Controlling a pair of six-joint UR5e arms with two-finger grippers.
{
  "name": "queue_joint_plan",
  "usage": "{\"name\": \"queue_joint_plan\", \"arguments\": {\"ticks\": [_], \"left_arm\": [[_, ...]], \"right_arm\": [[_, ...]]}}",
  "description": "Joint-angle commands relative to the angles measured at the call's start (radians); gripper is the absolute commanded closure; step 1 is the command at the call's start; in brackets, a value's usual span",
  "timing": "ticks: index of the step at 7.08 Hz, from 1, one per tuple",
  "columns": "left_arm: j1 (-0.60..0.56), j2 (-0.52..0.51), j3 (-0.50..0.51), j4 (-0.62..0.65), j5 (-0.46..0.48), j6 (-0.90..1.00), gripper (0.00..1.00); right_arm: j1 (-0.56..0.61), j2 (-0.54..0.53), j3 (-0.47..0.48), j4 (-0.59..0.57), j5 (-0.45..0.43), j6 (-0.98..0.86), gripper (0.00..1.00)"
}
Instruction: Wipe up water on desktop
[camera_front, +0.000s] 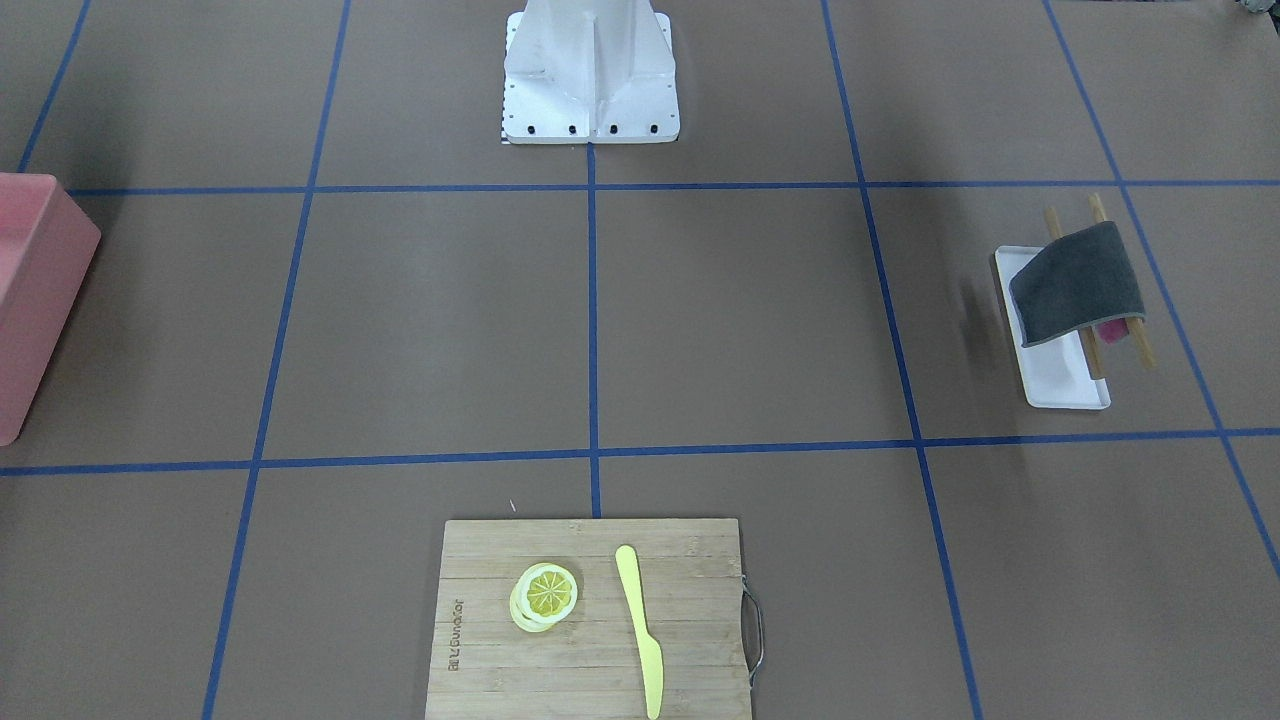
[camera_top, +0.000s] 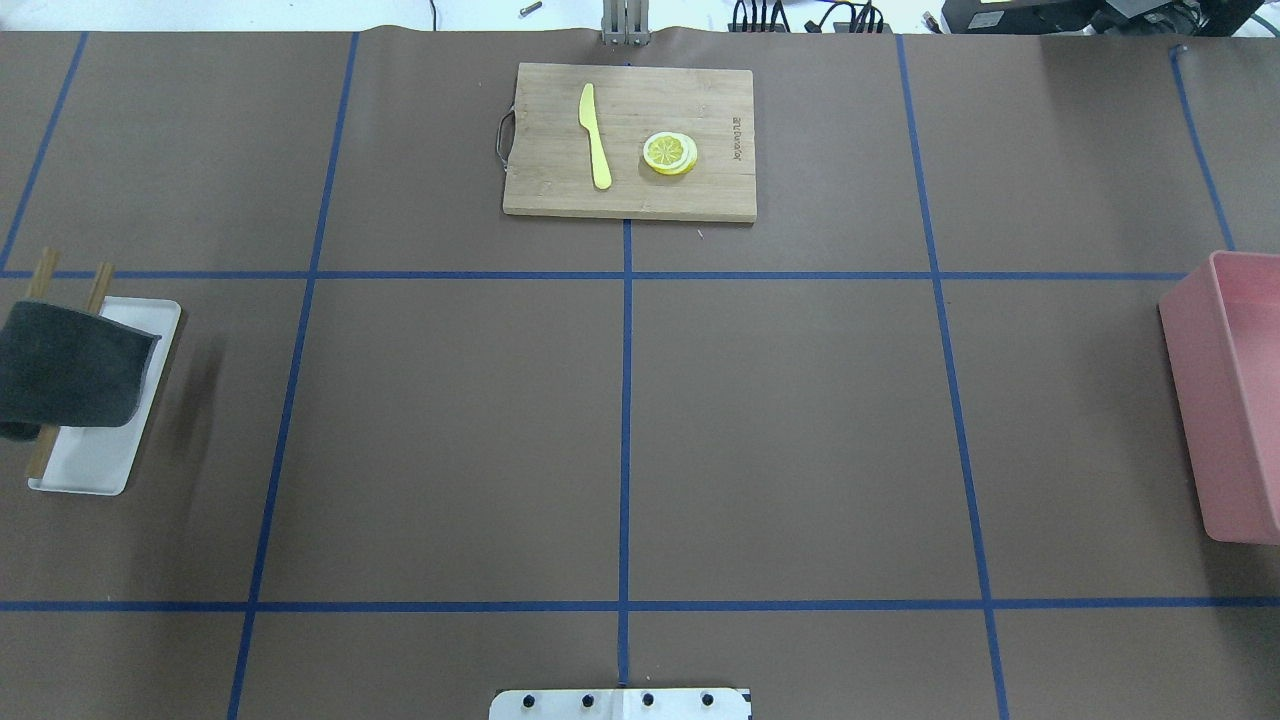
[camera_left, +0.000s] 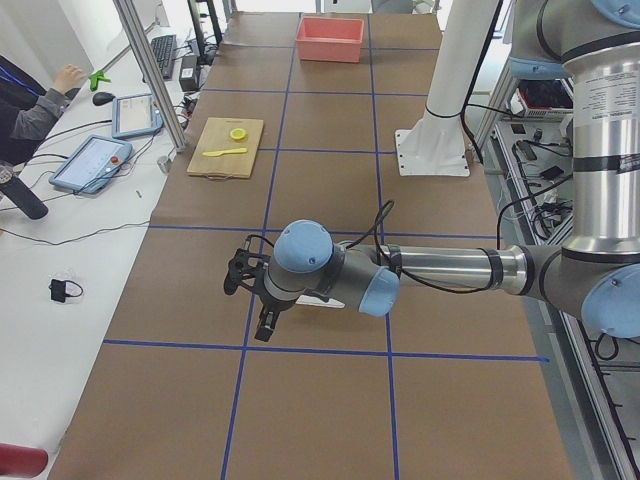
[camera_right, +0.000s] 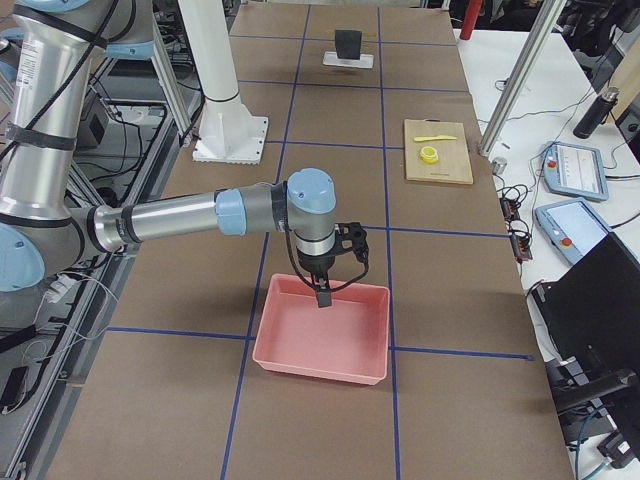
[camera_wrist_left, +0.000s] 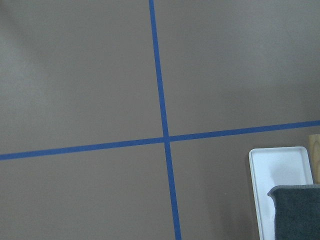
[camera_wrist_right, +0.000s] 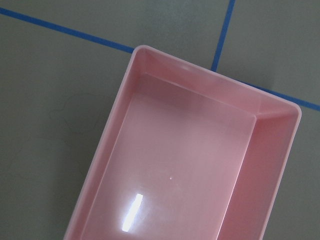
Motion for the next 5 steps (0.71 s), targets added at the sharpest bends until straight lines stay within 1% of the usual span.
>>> {"name": "queue_joint_plan", "arguments": {"ticks": [1,2,4,5], "left_arm": [[-0.001,-0.028,0.001,-0.052,-0.003,-0.005,0.02],[-0.003,-0.016,-0.019,-0.054,-0.015,-0.008,0.02],[-0.001,-0.02,0.004,-0.093,-0.019,-0.003,0.02],[-0.001,-0.025,0.0,-0.173,-0.026,-0.038,0.02]], "right_arm": [[0.003,0.022,0.005,-0.002,0.003,0.014,0.0],[0.004,0.016,0.013,-0.003,0.014,0.034,0.0],[0.018,0.017,0.01,0.0,0.007,0.039,0.0],[0.018,0.031,0.019,0.0,0.007,0.043,0.0]]}}
